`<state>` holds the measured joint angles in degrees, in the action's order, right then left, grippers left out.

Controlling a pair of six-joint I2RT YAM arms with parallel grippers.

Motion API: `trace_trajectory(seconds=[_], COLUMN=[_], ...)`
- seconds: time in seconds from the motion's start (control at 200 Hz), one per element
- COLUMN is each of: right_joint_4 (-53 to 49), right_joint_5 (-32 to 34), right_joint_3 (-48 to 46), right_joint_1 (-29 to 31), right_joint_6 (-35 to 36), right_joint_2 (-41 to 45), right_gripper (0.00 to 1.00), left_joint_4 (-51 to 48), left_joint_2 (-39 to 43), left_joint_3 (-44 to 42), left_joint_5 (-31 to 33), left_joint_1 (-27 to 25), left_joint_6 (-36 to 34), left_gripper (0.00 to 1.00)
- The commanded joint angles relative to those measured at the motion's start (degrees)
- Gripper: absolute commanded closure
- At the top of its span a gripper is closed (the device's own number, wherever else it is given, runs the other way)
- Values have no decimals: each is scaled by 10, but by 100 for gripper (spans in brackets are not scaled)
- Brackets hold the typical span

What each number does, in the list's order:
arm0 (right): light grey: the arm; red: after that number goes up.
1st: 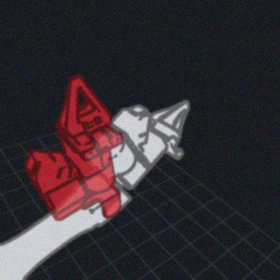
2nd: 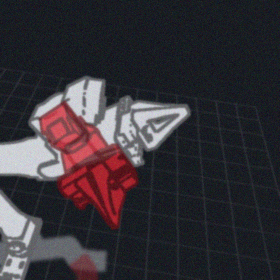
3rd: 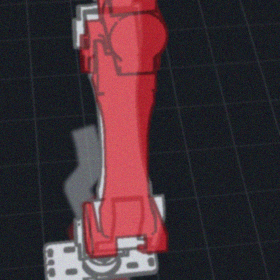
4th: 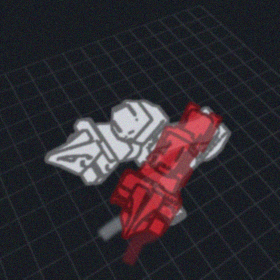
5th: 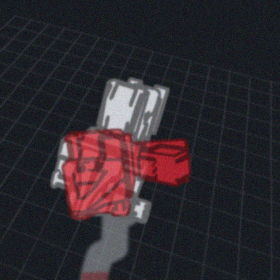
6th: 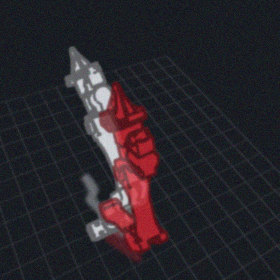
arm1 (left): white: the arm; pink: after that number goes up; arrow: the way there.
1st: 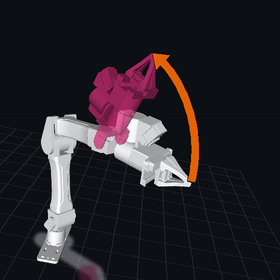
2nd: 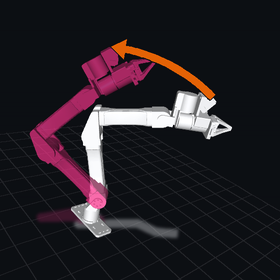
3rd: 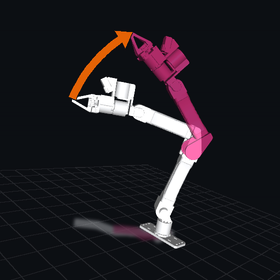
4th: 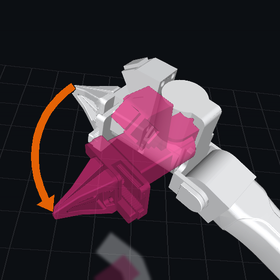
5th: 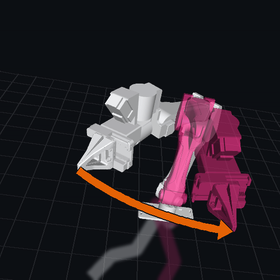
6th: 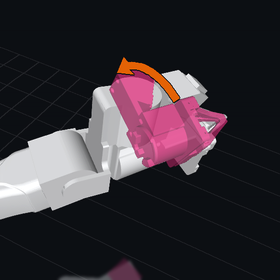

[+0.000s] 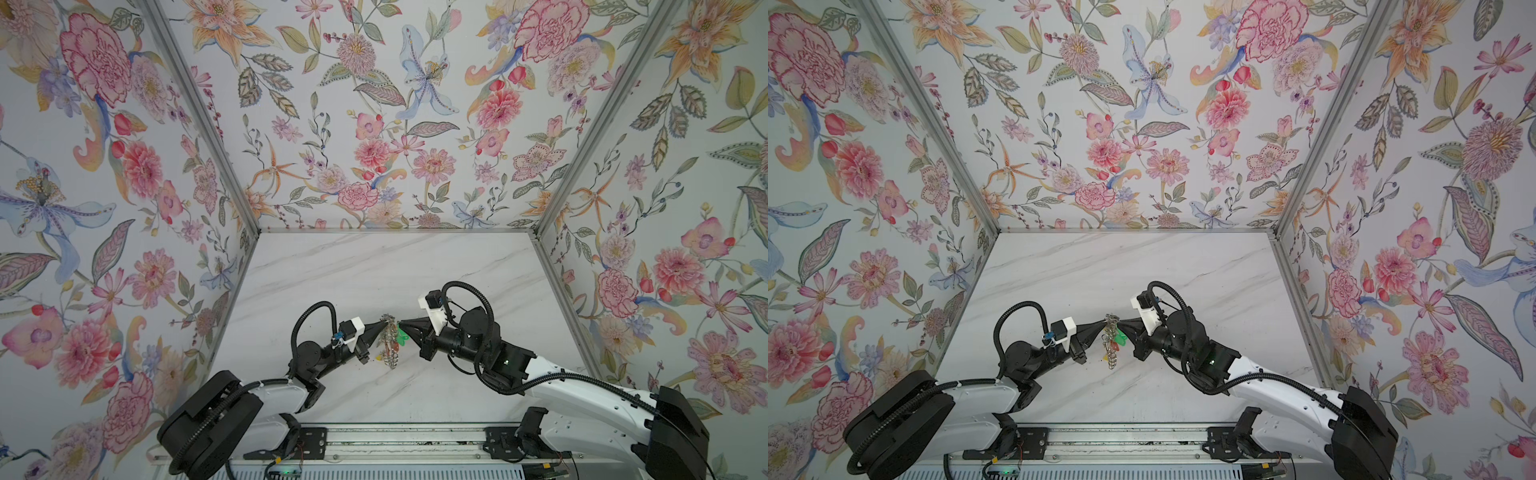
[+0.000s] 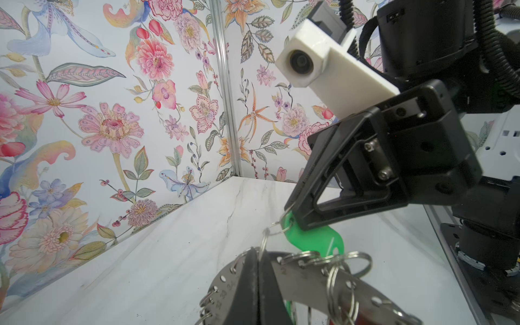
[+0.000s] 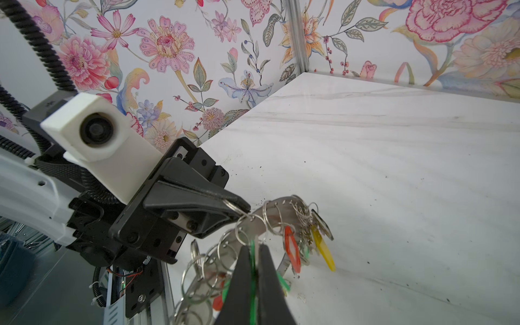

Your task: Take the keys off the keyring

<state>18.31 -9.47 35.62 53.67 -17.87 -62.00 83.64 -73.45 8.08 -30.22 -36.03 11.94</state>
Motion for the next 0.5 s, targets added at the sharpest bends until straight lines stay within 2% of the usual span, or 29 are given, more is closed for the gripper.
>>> trace_trajectory(seconds=[0.0,0.245,0.37,0.49], right_joint_4=[-25,-12,-41,-63], right_joint_5=[6,8,8,-15], right_joint_3=[-21,-28,-26,-12], right_joint_1=[-17,-17,-43,-79], right_joint_6=[-19,-18,-5,4], right_joint_2=[3,6,35,54], right_gripper=[100,100,100,100], left_joint_4=[179,142,89,47], left_joint_2=[-10,-12,12,26], left_joint_3=[19,35,31,34], left_joint_5=[42,30,22,-15], left_joint_1=[38,39,39,40], left_joint_6=[62,57,39,31], left_gripper=[100,100,100,100])
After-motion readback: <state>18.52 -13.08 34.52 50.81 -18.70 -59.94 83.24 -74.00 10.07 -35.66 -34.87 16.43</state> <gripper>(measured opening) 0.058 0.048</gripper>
